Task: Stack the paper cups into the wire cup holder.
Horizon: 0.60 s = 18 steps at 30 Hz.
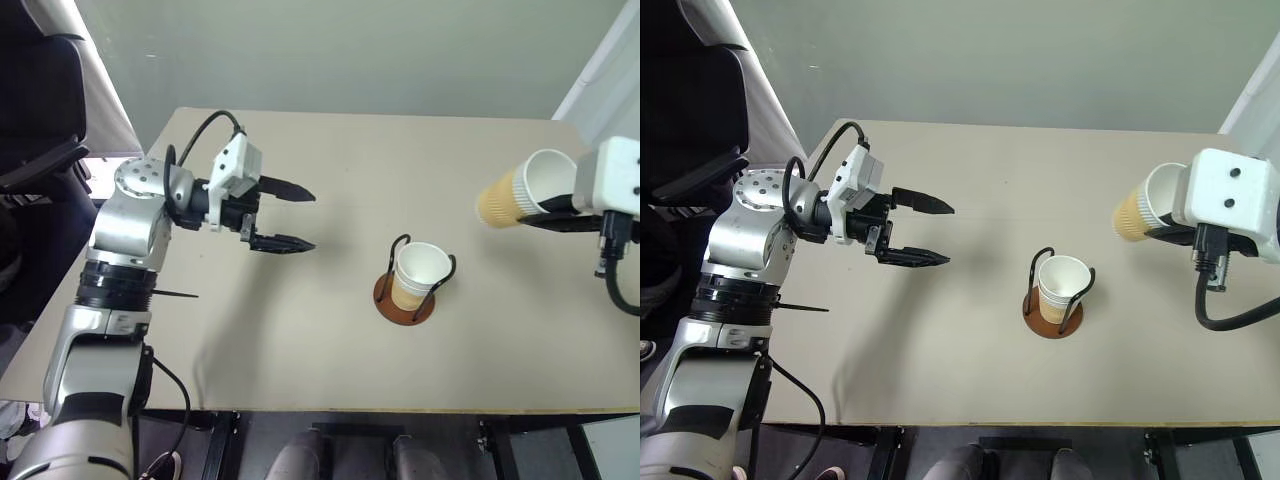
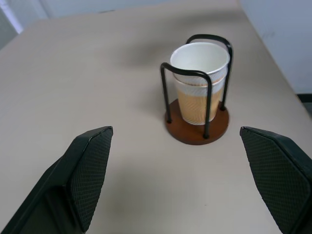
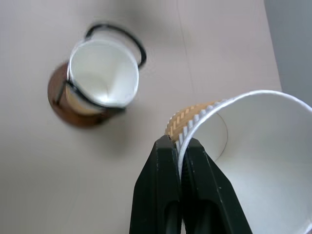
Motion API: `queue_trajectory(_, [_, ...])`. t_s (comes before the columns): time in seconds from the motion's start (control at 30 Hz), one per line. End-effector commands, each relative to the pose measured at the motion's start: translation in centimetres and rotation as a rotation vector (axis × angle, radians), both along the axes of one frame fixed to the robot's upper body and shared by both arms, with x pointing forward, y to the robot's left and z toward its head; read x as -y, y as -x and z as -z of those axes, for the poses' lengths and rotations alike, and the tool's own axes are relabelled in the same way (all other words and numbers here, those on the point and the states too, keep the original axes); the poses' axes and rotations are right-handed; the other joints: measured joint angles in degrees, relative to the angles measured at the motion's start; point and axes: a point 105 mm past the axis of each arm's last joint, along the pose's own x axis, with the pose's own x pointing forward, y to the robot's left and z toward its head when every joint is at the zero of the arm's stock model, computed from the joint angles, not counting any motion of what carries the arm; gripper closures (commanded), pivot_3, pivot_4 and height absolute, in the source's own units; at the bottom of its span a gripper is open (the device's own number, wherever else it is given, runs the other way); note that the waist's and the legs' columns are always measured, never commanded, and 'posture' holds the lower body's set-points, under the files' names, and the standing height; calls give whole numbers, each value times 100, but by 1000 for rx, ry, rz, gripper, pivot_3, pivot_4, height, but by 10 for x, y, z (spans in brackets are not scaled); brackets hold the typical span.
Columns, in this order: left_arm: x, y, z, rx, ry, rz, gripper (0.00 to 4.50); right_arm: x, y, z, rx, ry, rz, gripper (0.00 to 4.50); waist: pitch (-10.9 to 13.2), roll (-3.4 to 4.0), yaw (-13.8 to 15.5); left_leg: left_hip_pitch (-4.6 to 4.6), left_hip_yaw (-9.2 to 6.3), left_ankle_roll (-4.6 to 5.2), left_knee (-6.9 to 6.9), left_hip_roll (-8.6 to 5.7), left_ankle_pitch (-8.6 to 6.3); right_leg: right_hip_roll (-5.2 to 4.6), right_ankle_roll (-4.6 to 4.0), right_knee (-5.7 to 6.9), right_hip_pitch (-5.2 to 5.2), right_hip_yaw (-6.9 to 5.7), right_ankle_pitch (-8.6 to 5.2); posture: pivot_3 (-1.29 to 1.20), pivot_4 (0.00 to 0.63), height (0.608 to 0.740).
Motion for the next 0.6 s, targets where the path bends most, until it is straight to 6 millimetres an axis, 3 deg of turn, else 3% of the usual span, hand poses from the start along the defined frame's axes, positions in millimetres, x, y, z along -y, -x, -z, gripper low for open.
queue_trajectory(0.03, [2,10,-7,-18,10,62,0,-20,3,-2,0,-9,-74,4454,0,0,0,-1,2,0,-8,0,0,0,0,-4,-3,0,0,0,150,740])
queue_trajectory(0.6, [16,19,-3,-26,12,114,0,-45,11,24,-134,-3,-168,4454,0,0,24,-3,-2,2,-27,2,2,0,2,-8,-12,-1,-12,0,150,740])
